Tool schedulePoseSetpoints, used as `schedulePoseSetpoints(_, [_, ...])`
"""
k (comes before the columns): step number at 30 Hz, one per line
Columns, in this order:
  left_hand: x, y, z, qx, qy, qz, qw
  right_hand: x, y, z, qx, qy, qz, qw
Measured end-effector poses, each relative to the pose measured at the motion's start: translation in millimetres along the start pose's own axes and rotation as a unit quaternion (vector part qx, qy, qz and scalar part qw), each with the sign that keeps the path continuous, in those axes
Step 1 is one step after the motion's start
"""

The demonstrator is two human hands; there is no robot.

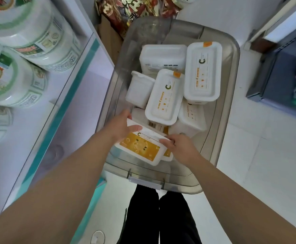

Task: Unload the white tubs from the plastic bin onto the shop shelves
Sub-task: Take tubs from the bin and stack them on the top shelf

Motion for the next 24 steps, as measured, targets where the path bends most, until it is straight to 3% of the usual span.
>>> schedulePoseSetpoints(6, [-16,49,-7,0.001,0.025,-0.074,0.997,-9,28,10,-0.041,0.044,-0.006,0.998])
schedulePoseSetpoints(12, [-67,143,-25,-0.010,0.114,-0.198,0.974,-54,92,94,-0.158,0.129,-0.037,0.978])
schedulePoseSetpoints(19, [-118,305,-29,-0.050,0.237,-0.376,0.894,-86,210,209,-0.336,0.204,-0.060,0.918])
schedulePoseSetpoints(24, [-143,419,-18,-0.046,0.303,-0.466,0.830,-88,304,278,-0.463,0.180,-0.057,0.866])
Point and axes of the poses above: each hand's wrist, its own y-axis away from the middle knuckle, its own x-axis out of the palm, z = x × y, the point moved 10 cm from there along -y, towards the middle knuckle, and after that the axes turned 12 degrees about -y, right-handed, at the moved point
